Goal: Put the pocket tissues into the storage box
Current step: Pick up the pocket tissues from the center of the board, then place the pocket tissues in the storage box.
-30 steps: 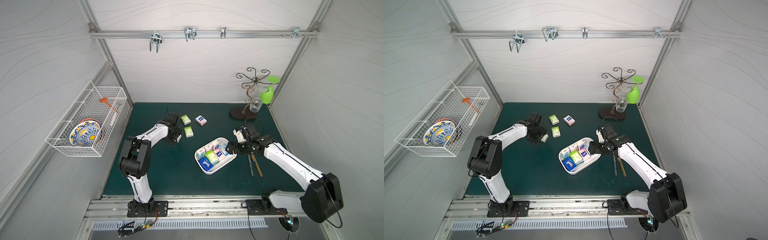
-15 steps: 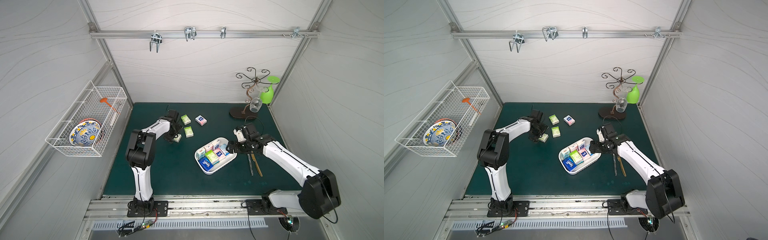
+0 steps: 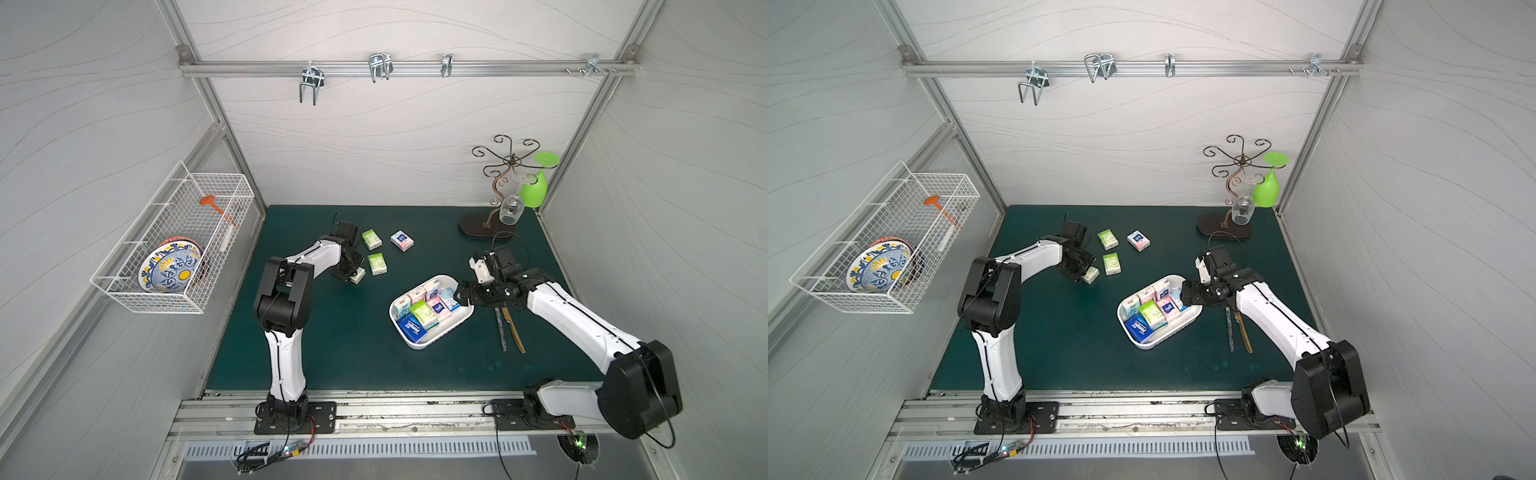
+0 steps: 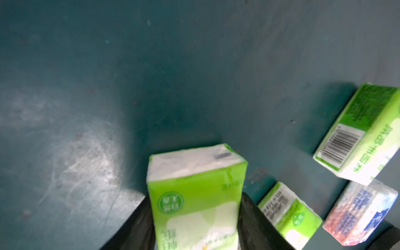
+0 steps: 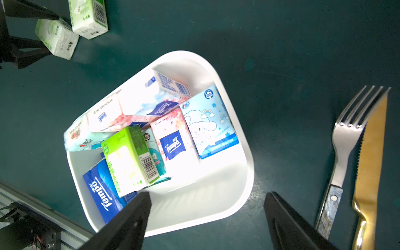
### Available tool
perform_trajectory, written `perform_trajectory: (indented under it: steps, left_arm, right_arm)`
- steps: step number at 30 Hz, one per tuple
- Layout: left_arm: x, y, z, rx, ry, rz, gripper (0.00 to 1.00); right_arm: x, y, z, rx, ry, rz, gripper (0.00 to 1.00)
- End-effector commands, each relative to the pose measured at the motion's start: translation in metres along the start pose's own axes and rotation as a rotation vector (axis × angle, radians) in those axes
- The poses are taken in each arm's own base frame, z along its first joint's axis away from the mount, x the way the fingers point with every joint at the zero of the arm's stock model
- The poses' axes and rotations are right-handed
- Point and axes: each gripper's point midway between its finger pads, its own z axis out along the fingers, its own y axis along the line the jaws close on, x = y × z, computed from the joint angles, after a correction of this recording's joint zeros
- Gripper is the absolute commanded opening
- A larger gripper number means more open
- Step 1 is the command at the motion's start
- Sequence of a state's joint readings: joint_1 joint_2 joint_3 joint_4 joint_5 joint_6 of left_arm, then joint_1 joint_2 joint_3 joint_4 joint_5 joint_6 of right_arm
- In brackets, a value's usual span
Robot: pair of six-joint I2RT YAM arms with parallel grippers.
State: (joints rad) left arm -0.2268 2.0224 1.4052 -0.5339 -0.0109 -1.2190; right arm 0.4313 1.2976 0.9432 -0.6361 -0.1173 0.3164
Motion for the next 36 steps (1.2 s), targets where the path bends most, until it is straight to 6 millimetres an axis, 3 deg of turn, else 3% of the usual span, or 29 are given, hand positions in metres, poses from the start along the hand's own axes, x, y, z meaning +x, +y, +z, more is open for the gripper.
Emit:
perform_trajectory:
  steps: [1,5,11,18,23,28,31,36]
  left_arm:
    - [0.001,0.002,0.01,0.002,0.021,0.025,0.57]
    - [0.001,-0.006,-0.001,0.039,0.022,0.073,0.52]
    - [0.005,-0.023,-0.038,0.132,0.032,0.161,0.52]
    - [0.042,-0.029,-0.094,0.269,0.084,0.261,0.52]
    - [0.101,-0.034,-0.13,0.35,0.127,0.372,0.52]
    - [0.183,-0.045,-0.158,0.438,0.186,0.492,0.52]
    - [0.222,-0.05,-0.161,0.459,0.213,0.55,0.52]
    - [0.277,-0.055,-0.148,0.452,0.286,0.617,0.52]
  right_arm:
    - [0.002,0.001,-0.006,-0.007,-0.004,-0.004,0.88]
    - [0.001,0.001,-0.008,-0.007,-0.006,-0.002,0.88]
    - [-0.003,0.005,-0.008,-0.023,-0.014,0.01,0.88]
    - [-0.006,0.007,-0.008,-0.029,-0.014,0.03,0.88]
    - [-0.007,0.007,-0.009,-0.028,-0.018,0.057,0.88]
    - [-0.007,0.005,-0.014,-0.022,-0.03,0.09,0.88]
    - [-0.004,-0.004,-0.019,0.018,-0.038,0.117,0.88]
    - [0.001,-0.022,-0.026,0.054,-0.049,0.176,0.88]
